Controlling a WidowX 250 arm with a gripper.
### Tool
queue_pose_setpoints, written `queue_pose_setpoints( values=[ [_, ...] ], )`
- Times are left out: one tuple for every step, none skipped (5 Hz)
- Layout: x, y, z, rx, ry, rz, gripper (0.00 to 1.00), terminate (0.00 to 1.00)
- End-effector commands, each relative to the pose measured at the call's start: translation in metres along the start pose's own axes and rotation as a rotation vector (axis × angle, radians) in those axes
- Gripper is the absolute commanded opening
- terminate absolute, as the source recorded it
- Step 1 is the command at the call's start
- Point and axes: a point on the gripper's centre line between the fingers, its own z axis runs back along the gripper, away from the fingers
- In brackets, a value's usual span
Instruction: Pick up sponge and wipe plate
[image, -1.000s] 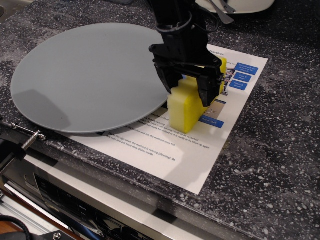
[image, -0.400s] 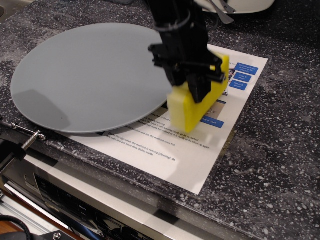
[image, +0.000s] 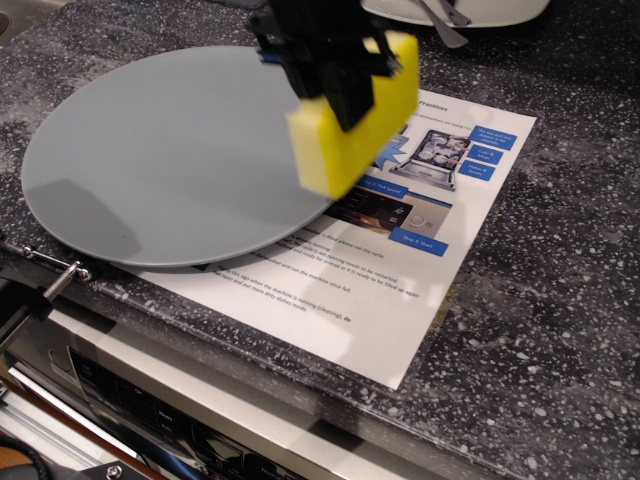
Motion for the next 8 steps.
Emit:
queue_pose_setpoints(
  values=[
    [-0.009, 0.043, -0.003, 0.048, 0.009, -0.047, 0.00, 0.00],
    [-0.026, 0.057, -0.017, 0.072, -0.003, -0.091, 0.00, 0.00],
    [-0.030, 0.068, -0.024, 0.087, -0.003, -0.075, 0.00, 0.00],
    [-0.028, 0.083, -0.018, 0.093, -0.016, -0.063, 0.00, 0.00],
    [-0.020, 0.104, -0.015, 0.117, -0.006, -0.029, 0.00, 0.00],
    [-0.011, 0.131, -0.014, 0.165, -0.002, 0.009, 0.00, 0.00],
    [-0.013, 0.153, -0.006, 0.204, -0.003, 0.012, 0.00, 0.00],
    [-0.014, 0.173, 0.007, 0.227, 0.016, 0.013, 0.00, 1.00]
  ],
)
